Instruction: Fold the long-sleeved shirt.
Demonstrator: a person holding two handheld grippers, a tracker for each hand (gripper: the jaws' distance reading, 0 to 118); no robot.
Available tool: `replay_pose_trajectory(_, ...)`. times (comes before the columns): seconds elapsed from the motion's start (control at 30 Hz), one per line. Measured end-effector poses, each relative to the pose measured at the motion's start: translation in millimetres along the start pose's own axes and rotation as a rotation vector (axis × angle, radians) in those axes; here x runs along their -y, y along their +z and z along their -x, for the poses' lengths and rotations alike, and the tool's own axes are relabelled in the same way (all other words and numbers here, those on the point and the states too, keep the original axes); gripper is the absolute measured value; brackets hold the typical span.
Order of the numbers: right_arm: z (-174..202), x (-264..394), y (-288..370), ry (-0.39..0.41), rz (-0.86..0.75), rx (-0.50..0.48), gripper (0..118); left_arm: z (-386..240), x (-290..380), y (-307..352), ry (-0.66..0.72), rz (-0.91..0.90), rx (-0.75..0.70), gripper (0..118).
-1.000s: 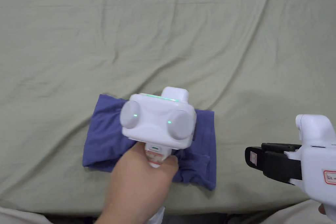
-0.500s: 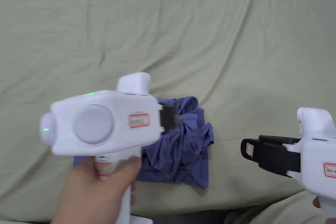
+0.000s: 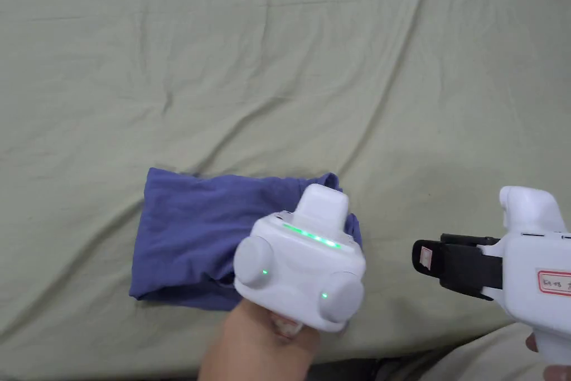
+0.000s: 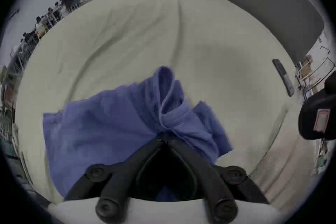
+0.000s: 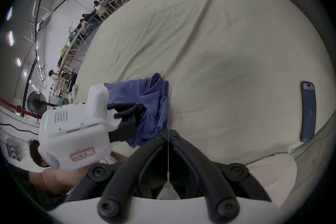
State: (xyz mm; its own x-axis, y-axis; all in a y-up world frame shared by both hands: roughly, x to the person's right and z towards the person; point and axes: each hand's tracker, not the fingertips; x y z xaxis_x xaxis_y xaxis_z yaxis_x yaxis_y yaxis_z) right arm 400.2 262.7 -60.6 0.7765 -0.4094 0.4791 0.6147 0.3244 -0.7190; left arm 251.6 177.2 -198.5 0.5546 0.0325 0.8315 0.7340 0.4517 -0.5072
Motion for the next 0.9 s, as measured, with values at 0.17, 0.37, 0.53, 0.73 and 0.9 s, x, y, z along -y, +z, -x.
replay_pose_trajectory(0.17,-7.2,-9.4,20.2,0.009,-0.038,0.045,3,-6.8,-5.6,21.7,0.087,0.009,0.195,0)
replay_pose_trajectory(0.37,6.5,-26.9,22.1,-0.042,-0.129,0.037,3,33.1,-0.1,68.1,0.294,0.016,0.591,0)
replay_pose_trajectory(0.53,61.0,-36.1,-24.4,0.003,-0.044,-0.138,3,162.0,21.1,98.1,0.483,-0.071,0.362,0)
replay_pose_trajectory(0.73,89.8,-27.4,-110.5,0.138,0.120,-0.008,3,267.0,60.8,98.9,0.675,-0.037,0.185,0)
replay_pose_trajectory(0.9,70.3,-11.8,-155.1,0.151,0.165,0.050,3,263.9,68.6,88.0,0.690,0.000,0.233,0)
